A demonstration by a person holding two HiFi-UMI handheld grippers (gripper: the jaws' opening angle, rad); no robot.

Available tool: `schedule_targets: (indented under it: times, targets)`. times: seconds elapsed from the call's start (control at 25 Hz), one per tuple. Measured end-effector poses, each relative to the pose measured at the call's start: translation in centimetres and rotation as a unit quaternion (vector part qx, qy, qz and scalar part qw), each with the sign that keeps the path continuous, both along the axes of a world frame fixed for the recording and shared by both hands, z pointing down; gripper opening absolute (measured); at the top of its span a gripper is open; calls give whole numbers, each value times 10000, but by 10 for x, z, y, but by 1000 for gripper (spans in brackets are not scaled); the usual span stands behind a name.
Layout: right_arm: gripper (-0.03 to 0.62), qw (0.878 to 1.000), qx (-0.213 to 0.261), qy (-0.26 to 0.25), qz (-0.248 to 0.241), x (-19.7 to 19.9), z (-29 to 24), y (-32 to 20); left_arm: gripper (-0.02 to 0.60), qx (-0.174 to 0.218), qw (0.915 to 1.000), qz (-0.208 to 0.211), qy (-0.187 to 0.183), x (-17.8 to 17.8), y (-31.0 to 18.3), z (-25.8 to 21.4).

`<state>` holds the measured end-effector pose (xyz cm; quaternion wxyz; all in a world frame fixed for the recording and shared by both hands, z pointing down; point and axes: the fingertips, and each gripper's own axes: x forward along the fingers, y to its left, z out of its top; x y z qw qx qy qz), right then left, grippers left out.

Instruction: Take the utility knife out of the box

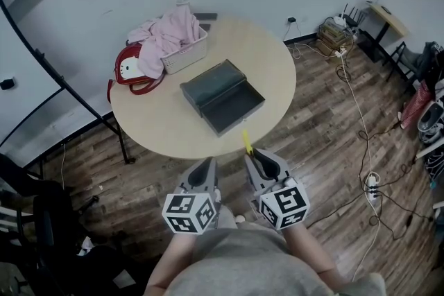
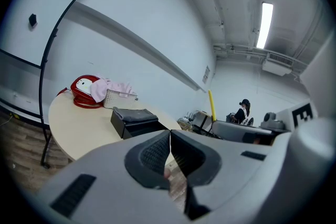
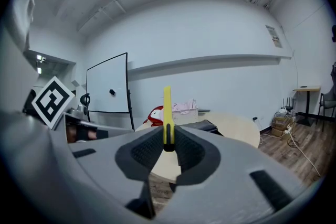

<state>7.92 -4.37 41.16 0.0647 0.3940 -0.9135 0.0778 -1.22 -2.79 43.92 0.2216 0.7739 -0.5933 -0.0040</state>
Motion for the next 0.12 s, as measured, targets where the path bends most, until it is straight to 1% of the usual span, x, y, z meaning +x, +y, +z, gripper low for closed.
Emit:
schedule_targets:
  times: [0.12]
  targets:
    - [54, 10000, 27, 15, 6, 2, 0, 0, 5, 4, 10000, 0, 9, 2, 0, 0]
